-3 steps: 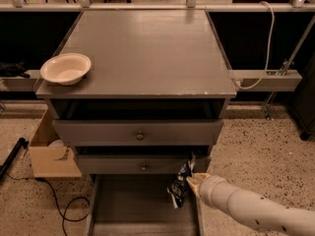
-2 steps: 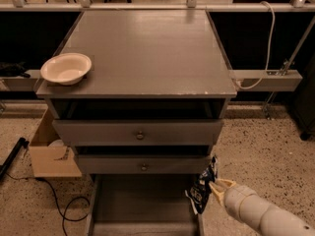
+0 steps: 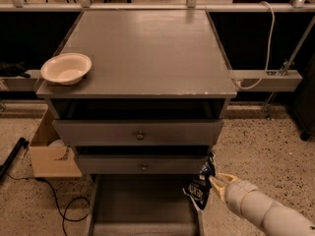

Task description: Pick blue chip bag from bottom drawer and place on counter

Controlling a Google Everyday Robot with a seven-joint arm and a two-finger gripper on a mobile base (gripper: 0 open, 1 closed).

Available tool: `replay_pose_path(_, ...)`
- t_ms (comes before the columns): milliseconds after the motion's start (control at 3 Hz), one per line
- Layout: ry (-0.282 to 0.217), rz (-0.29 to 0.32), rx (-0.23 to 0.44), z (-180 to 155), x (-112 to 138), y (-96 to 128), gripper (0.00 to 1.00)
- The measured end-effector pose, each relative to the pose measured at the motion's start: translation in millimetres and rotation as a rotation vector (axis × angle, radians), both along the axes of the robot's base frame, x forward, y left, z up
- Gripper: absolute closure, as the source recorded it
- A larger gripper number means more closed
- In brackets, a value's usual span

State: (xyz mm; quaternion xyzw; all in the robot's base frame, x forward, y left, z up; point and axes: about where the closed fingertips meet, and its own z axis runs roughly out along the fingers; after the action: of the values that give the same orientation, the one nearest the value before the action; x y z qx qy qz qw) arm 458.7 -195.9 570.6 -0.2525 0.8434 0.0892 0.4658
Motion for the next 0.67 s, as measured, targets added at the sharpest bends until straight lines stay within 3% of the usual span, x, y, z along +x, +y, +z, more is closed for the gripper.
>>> replay_pose_path(667,-0.112,0.040,0.041,78,14,10,1.00)
